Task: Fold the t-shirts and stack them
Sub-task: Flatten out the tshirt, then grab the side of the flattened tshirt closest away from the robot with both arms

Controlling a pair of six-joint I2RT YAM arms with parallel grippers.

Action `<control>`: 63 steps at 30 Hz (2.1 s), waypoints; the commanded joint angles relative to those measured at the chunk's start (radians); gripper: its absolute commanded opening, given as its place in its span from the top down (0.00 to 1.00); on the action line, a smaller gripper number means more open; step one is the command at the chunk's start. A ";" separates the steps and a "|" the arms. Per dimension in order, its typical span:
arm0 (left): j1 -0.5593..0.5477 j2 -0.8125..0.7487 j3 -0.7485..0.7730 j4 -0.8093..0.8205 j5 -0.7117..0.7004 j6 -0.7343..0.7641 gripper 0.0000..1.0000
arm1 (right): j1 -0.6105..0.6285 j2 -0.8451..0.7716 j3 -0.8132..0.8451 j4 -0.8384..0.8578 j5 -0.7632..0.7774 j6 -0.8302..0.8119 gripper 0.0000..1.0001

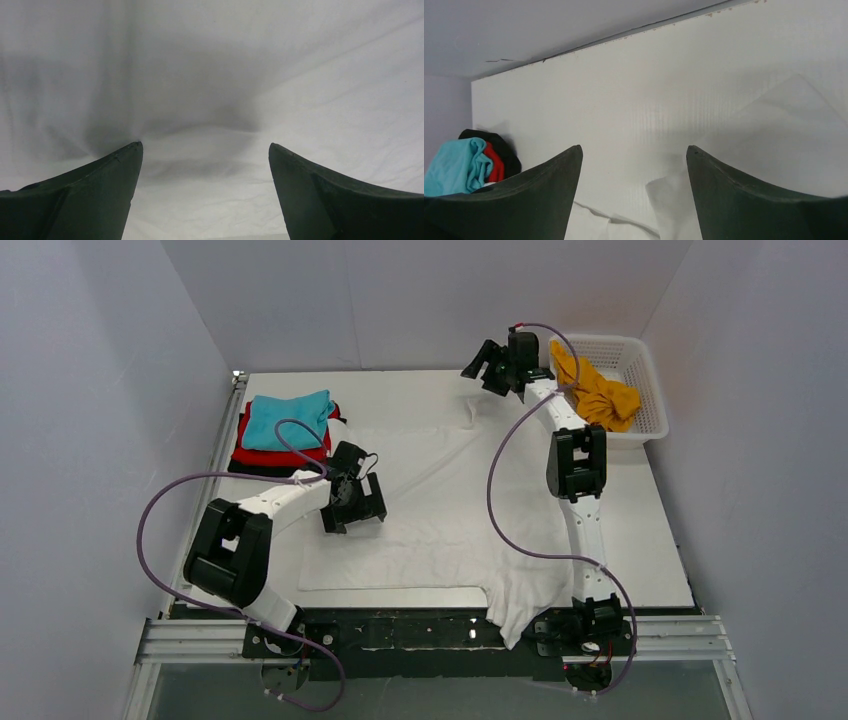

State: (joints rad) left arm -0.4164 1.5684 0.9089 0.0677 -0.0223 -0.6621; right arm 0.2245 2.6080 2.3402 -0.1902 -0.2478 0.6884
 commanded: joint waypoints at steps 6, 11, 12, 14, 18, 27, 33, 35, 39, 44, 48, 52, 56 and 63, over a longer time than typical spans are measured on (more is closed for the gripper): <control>-0.001 -0.092 0.040 -0.192 -0.123 0.031 0.02 | -0.005 -0.513 -0.387 -0.279 0.184 -0.236 0.15; 0.001 -0.134 0.006 -0.205 -0.161 0.021 0.02 | -0.005 -0.854 -0.846 -0.397 0.209 -0.181 0.15; 0.006 -0.137 0.000 -0.213 -0.162 0.011 0.02 | -0.005 -0.920 -0.967 -0.421 0.227 -0.153 0.16; 0.021 -0.137 -0.018 -0.230 -0.144 -0.009 0.02 | -0.003 -1.047 -1.134 -0.437 0.235 -0.125 0.16; 0.054 -0.152 -0.102 -0.183 -0.108 -0.052 0.02 | -0.005 -1.248 -1.358 -0.470 0.313 -0.062 0.14; 0.199 -0.056 -0.155 -0.074 -0.004 -0.086 0.02 | -0.077 -1.097 -1.468 -0.302 0.206 -0.089 0.15; 0.228 0.036 -0.093 -0.033 0.022 -0.079 0.02 | -0.143 -0.924 -1.359 -0.302 0.224 -0.082 0.16; 0.236 0.066 -0.069 -0.036 0.021 -0.074 0.02 | -0.149 -0.890 -1.327 -0.297 0.237 -0.091 0.17; 0.250 0.117 -0.014 -0.044 0.012 -0.055 0.02 | -0.160 -0.835 -1.249 -0.311 0.238 -0.110 0.18; 0.257 0.169 0.069 -0.062 0.007 -0.029 0.02 | -0.165 -0.802 -1.166 -0.320 0.264 -0.160 0.17; 0.256 0.114 0.082 -0.094 0.021 -0.025 0.02 | -0.162 -0.834 -1.129 -0.373 0.291 -0.193 0.18; 0.245 -0.007 0.044 -0.162 0.022 -0.055 0.02 | -0.140 -0.974 -1.194 -0.428 0.341 -0.203 0.18; 0.182 -0.187 -0.002 -0.338 -0.099 -0.067 0.02 | -0.111 -1.168 -1.327 -0.460 0.383 -0.176 0.17; 0.129 -0.509 -0.207 -0.507 -0.249 -0.217 0.02 | -0.096 -1.450 -1.490 -0.467 0.371 -0.175 0.17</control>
State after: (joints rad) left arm -0.2806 1.1786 0.8280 -0.1993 -0.1436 -0.7780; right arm 0.1249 1.2446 0.9047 -0.6296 0.1009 0.5198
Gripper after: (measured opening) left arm 0.981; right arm 0.831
